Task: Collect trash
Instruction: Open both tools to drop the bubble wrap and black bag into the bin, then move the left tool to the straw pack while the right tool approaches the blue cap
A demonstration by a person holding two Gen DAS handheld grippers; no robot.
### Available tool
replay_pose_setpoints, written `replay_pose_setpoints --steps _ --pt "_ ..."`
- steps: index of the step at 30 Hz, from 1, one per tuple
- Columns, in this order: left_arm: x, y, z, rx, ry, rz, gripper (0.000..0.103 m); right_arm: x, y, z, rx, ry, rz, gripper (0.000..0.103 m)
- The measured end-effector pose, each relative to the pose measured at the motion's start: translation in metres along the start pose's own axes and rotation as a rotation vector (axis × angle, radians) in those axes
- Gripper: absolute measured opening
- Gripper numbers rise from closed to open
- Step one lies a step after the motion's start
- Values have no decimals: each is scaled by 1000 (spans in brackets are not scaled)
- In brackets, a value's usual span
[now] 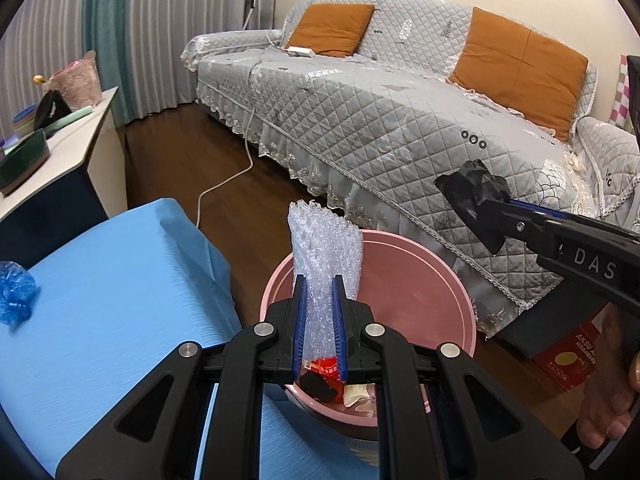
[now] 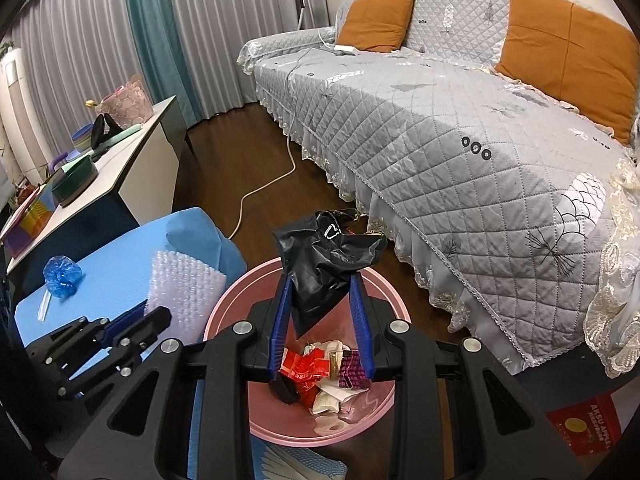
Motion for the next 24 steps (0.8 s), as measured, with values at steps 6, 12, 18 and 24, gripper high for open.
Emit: replay_pose_setpoints --steps 6,12,18,24 --pt "1 2 5 -5 -5 -2 12 -1 -1 3 3 -5 2 30" --pt "0 6 8 -21 -21 4 20 -1 -2 4 2 -7 0 31" --pt "-2 -5 -1 -4 -8 -14 39 -2 0 5 -26 -5 -5 47" --pt "-4 -29 -26 30 14 -25 39 3 6 5 -20 5 54 49"
Point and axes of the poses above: each gripper's, at about its wrist camera, not at the fingertips, and z roughly the way its jaws point, y to its right, x to its top, the point moved 7 cm from there along z, roughly the way its jaws point, and after that the axes turned 3 degrees about -x, right-handed, at the moved point
